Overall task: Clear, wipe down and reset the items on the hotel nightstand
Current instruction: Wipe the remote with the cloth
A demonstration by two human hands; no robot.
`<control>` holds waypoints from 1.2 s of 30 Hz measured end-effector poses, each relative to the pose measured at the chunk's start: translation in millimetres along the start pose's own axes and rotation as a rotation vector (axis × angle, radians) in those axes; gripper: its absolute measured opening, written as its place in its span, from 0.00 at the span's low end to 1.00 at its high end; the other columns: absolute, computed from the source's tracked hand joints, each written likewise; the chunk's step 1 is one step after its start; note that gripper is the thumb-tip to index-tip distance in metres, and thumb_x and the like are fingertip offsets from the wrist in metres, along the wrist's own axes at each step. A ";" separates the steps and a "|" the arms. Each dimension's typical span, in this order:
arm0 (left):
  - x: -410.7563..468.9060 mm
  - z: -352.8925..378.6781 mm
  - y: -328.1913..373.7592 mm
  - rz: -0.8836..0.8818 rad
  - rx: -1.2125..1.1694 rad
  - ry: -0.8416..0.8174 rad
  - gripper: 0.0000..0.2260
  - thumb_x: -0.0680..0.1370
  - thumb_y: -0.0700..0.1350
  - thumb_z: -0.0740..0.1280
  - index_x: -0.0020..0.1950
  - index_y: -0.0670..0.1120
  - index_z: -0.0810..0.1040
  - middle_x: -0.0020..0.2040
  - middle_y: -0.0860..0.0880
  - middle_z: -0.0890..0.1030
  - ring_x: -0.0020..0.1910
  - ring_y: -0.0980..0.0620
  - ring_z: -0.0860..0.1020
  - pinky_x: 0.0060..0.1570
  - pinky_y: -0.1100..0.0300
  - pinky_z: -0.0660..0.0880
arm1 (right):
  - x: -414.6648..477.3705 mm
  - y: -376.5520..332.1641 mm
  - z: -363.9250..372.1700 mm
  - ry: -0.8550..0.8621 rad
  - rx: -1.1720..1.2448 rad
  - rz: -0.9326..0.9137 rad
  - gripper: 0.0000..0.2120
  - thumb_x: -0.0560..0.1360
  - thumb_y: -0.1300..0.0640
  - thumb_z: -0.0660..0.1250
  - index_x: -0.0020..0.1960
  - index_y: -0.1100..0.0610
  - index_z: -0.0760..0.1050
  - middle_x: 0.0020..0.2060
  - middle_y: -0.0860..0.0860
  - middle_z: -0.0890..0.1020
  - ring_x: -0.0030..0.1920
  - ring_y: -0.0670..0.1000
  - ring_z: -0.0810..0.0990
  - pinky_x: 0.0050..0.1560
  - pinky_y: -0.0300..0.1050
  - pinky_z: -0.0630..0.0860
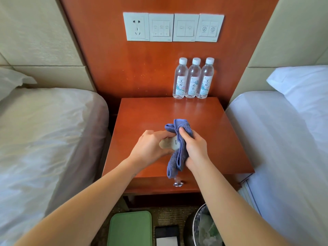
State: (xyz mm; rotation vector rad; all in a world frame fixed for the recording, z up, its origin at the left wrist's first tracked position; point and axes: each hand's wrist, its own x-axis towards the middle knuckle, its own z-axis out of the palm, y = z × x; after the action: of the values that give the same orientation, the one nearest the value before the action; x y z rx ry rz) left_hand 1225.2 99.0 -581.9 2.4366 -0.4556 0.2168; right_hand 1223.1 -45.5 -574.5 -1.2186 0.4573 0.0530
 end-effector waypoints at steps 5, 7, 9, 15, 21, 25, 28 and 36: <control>-3.8 -10.3 -4.5 -0.004 -0.455 -0.084 0.20 0.71 0.42 0.77 0.62 0.48 0.79 0.57 0.56 0.82 0.58 0.58 0.79 0.60 0.65 0.72 | 10.9 -7.7 0.8 0.037 -0.032 -0.024 0.04 0.76 0.58 0.71 0.46 0.59 0.80 0.41 0.59 0.83 0.42 0.59 0.82 0.49 0.56 0.80; -2.8 -13.7 -2.7 -0.150 -0.833 -0.043 0.17 0.76 0.39 0.71 0.64 0.42 0.76 0.60 0.50 0.81 0.61 0.54 0.79 0.63 0.61 0.73 | 12.0 -10.3 0.6 -0.012 -0.016 -0.010 0.05 0.76 0.55 0.70 0.49 0.56 0.81 0.46 0.59 0.85 0.47 0.61 0.84 0.52 0.58 0.80; -0.5 -14.9 -1.3 -0.292 -1.099 -0.027 0.14 0.81 0.41 0.63 0.66 0.39 0.75 0.60 0.45 0.81 0.60 0.50 0.79 0.62 0.56 0.75 | 11.1 -9.1 2.1 -0.101 -0.091 0.021 0.10 0.77 0.49 0.69 0.55 0.52 0.80 0.48 0.56 0.85 0.49 0.58 0.85 0.54 0.57 0.80; 2.1 -8.2 12.7 -0.515 -1.359 0.090 0.15 0.85 0.45 0.55 0.63 0.42 0.77 0.54 0.45 0.83 0.54 0.51 0.81 0.53 0.58 0.78 | 2.3 -1.6 15.2 -0.269 -0.376 -0.130 0.12 0.78 0.51 0.67 0.61 0.46 0.78 0.51 0.47 0.84 0.51 0.48 0.83 0.57 0.51 0.79; 7.0 8.3 22.3 -0.615 -1.444 0.378 0.14 0.84 0.45 0.57 0.61 0.38 0.76 0.49 0.42 0.83 0.47 0.48 0.82 0.49 0.55 0.80 | 1.6 5.1 23.7 -0.177 -0.496 -0.333 0.10 0.74 0.50 0.72 0.55 0.45 0.82 0.43 0.42 0.85 0.46 0.44 0.83 0.48 0.43 0.80; 19.0 3.9 12.7 -0.705 -1.555 0.603 0.13 0.85 0.46 0.56 0.53 0.39 0.77 0.46 0.42 0.81 0.45 0.46 0.81 0.52 0.50 0.78 | 0.7 8.6 13.6 -0.176 -0.641 -0.349 0.09 0.74 0.47 0.71 0.46 0.53 0.81 0.36 0.49 0.83 0.38 0.50 0.81 0.37 0.41 0.70; 28.2 -8.5 -1.2 -0.792 -1.598 0.760 0.12 0.85 0.46 0.57 0.51 0.41 0.75 0.45 0.45 0.79 0.43 0.49 0.80 0.55 0.49 0.76 | 6.4 9.5 1.0 -0.194 -0.692 -0.314 0.12 0.74 0.48 0.71 0.40 0.56 0.78 0.32 0.52 0.80 0.32 0.49 0.76 0.34 0.42 0.66; 58.6 -21.9 2.9 -0.832 -1.853 0.887 0.10 0.84 0.44 0.58 0.64 0.43 0.71 0.45 0.47 0.77 0.45 0.50 0.77 0.56 0.51 0.72 | 30.8 9.2 11.8 -0.272 -0.942 -0.352 0.21 0.74 0.46 0.69 0.66 0.48 0.76 0.59 0.47 0.81 0.61 0.49 0.77 0.59 0.47 0.75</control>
State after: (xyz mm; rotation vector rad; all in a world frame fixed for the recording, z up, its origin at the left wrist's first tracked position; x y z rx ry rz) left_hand 1277.5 94.8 -547.7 0.4154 0.5891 0.2694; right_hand 1252.1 -37.6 -590.8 -2.1659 -0.0615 0.1401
